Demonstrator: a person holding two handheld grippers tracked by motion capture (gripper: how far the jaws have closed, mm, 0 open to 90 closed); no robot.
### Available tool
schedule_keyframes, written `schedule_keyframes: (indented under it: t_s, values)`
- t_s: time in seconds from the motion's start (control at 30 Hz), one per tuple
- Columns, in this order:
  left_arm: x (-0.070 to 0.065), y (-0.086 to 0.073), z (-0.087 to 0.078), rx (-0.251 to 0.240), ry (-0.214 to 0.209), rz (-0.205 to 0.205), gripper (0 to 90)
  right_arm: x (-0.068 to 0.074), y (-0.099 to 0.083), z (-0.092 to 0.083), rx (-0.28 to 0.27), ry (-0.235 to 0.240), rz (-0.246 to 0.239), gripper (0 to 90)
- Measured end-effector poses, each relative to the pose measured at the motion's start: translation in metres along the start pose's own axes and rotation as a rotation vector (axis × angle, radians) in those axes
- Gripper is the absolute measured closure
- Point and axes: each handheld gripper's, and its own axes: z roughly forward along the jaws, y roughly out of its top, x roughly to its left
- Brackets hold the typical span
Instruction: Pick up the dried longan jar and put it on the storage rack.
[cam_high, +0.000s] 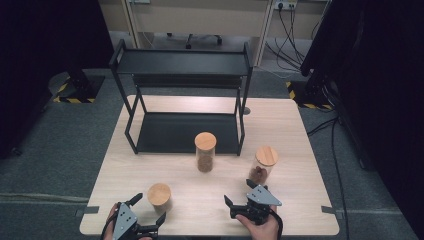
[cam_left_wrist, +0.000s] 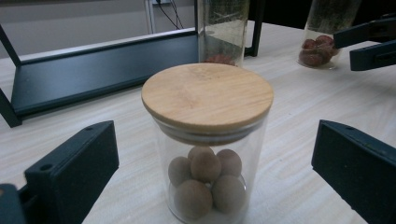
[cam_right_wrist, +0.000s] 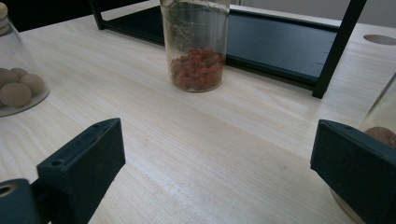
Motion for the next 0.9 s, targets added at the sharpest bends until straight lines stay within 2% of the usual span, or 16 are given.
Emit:
schedule_keyframes:
  t_s: [0.13,0.27,0.67,0.9]
  values:
    - [0.000,0.003,0.007,0.009,-0.003,0.001,1.1,-0.001,0.000,0.000,-0.004,0.005,0.009,3.4]
    - [0.002,0.004,0.014,0.008,-0.001,-0.017,3.1,0.000,0.000,-0.001,-0.006,0.004,-0.001,3.9]
    - [0.000,0.007,0.025,0.005,-0.007,-0.011,7.4,0.000,0.000,-0.001,-0.010,-0.001,0.005,4.2]
    - [0.000,0.008,0.028,0.005,0.004,-0.007,12.1,-0.001,0.000,-0.001,-0.009,0.001,0.008,4.4]
